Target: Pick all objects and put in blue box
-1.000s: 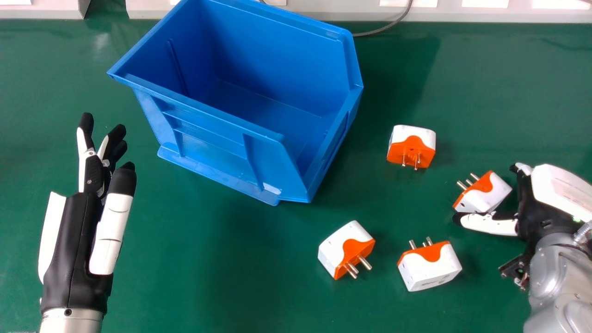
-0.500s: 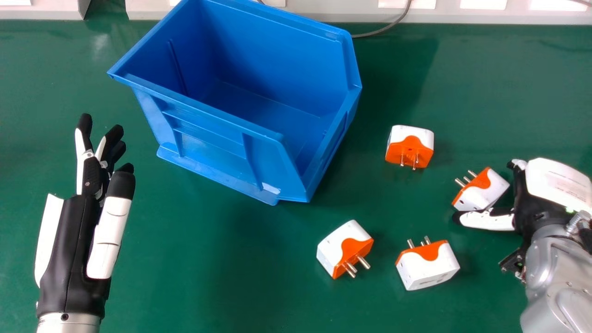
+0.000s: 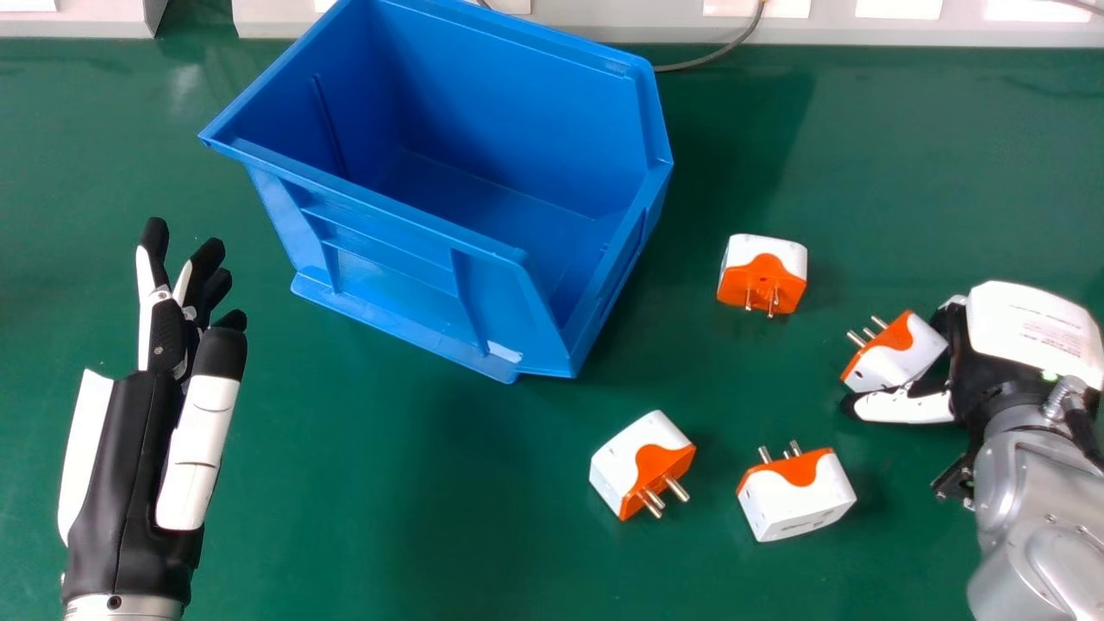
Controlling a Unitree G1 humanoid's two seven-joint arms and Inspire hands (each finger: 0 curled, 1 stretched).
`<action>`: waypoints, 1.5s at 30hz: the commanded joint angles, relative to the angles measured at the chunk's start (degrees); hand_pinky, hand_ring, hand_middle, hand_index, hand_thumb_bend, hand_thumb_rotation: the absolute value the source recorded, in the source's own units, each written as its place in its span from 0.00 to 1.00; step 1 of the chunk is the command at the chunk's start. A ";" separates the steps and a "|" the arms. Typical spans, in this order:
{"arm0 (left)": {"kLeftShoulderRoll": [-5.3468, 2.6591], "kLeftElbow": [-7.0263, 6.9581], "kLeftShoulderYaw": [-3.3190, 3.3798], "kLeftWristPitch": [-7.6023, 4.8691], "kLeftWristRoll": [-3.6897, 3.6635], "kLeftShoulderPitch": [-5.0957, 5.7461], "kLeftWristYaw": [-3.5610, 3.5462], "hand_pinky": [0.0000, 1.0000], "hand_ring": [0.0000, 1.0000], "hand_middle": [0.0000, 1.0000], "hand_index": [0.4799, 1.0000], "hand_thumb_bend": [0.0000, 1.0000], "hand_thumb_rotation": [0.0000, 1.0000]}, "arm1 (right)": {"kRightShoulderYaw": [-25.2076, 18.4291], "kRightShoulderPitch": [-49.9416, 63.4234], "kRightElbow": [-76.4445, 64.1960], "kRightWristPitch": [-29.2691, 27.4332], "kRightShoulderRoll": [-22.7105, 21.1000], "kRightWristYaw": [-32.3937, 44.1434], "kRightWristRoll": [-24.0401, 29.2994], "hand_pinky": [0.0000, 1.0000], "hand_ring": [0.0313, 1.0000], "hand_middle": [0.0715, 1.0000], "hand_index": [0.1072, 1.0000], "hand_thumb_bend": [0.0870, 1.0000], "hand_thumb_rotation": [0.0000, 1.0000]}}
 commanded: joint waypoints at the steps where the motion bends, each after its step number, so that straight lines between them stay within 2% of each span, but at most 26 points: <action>1: 0.22 -1.81 0.16 -0.04 -0.46 0.38 -0.16 0.92 0.97 0.98 0.98 0.80 1.00 | -0.71 1.05 0.71 -0.75 -0.10 -0.57 1.29 0.33 0.37 0.43 0.52 0.38 0.35; 2: 0.22 -2.00 0.13 0.12 -0.39 0.45 -0.15 0.92 0.97 0.98 0.98 0.81 1.00 | -1.07 1.26 0.53 -0.99 0.07 -0.96 1.67 0.23 0.28 0.36 0.50 0.36 0.29; 4: 0.24 -2.16 0.13 0.34 -0.27 0.55 -0.13 0.92 0.97 0.98 0.98 0.81 1.00 | -1.60 1.74 -0.01 -1.23 0.45 -1.62 2.24 0.13 0.18 0.27 0.52 0.37 0.21; 8: 0.34 -2.27 0.20 0.67 -0.03 0.56 -0.06 0.92 0.97 0.98 0.98 0.81 1.00 | -1.67 2.19 -0.46 -0.92 0.71 -1.76 2.35 0.10 0.16 0.26 0.57 0.37 0.16; 12: 0.40 -2.34 0.19 0.87 0.20 0.41 0.00 0.92 0.97 0.98 0.98 0.81 1.00 | -1.44 2.16 -0.55 -0.44 0.61 -1.39 2.28 0.12 0.18 0.28 0.56 0.37 0.16; 13: 0.41 -2.45 0.17 0.92 0.26 0.43 0.02 0.92 0.97 0.98 0.98 0.81 1.00 | -1.39 2.19 -0.60 -0.39 0.56 -1.29 2.23 0.19 0.24 0.34 0.56 0.36 0.16; 17: 0.48 -2.25 0.21 1.04 0.40 0.22 0.02 0.92 0.97 0.98 0.98 0.81 1.00 | -1.54 2.22 -0.41 -0.63 0.53 -1.13 2.63 0.25 0.31 0.40 0.56 0.35 0.18; 22: 0.49 -2.11 0.12 1.24 0.64 -0.06 0.01 0.92 0.97 0.98 0.98 0.81 1.00 | -2.21 2.96 -1.72 -0.67 0.58 -1.40 3.08 0.21 0.26 0.36 0.56 0.35 0.18; 25: 0.52 -1.93 0.04 1.51 0.57 -0.35 -0.09 0.92 0.97 0.98 0.98 0.81 1.00 | -2.41 3.42 -2.08 -1.00 0.72 -2.07 3.24 0.29 0.35 0.43 0.55 0.34 0.23; 28: 0.57 -1.50 0.06 1.59 0.47 -0.61 -0.17 0.91 0.97 0.98 0.97 0.81 1.00 | -2.62 3.61 -1.89 -1.43 0.75 -2.69 3.63 0.27 0.32 0.42 0.54 0.33 0.27; 30: 0.58 -1.42 0.04 1.77 0.42 -0.70 -0.22 0.91 0.97 0.98 0.97 0.81 1.00 | -2.76 3.70 -1.99 -1.59 0.71 -2.96 3.86 0.31 0.36 0.46 0.54 0.33 0.27; 32: 0.69 -2.01 0.06 2.39 0.65 -0.46 -0.19 0.92 0.97 0.98 0.98 0.81 1.00 | -3.20 4.09 -2.74 -1.68 0.66 -3.23 4.18 0.31 0.36 0.45 0.53 0.33 0.27; 34: 0.94 -2.65 0.18 3.37 1.21 -0.35 0.02 0.94 0.98 0.99 0.99 0.81 1.00 | -3.63 4.53 -3.28 -2.08 0.74 -4.06 4.57 0.33 0.39 0.48 0.52 0.33 0.27; 38: 1.18 -3.47 0.35 5.17 2.10 -0.41 0.33 0.96 0.99 1.00 1.00 0.81 1.00 | -4.44 5.01 -3.65 -2.66 1.11 -5.49 5.36 0.45 0.50 0.58 0.55 0.33 0.31; 41: 1.32 -3.89 0.51 6.59 2.57 -0.68 0.59 0.96 0.99 1.00 1.00 0.81 1.00 | -5.32 5.21 -3.83 -2.86 1.71 -6.57 5.96 0.47 0.52 0.59 0.55 0.33 0.31; 43: 1.26 -3.86 0.53 6.79 2.74 -0.87 0.71 0.96 0.99 1.00 1.00 0.81 1.00 | -5.73 5.91 -5.57 -2.01 1.98 -6.81 5.79 0.44 0.49 0.56 0.52 0.33 0.31; 45: 1.19 -3.77 0.49 6.73 2.85 -1.02 0.82 0.96 0.99 1.00 1.00 0.81 1.00 | -5.94 6.61 -7.33 -1.12 2.09 -6.87 5.51 0.46 0.52 0.57 0.53 0.33 0.32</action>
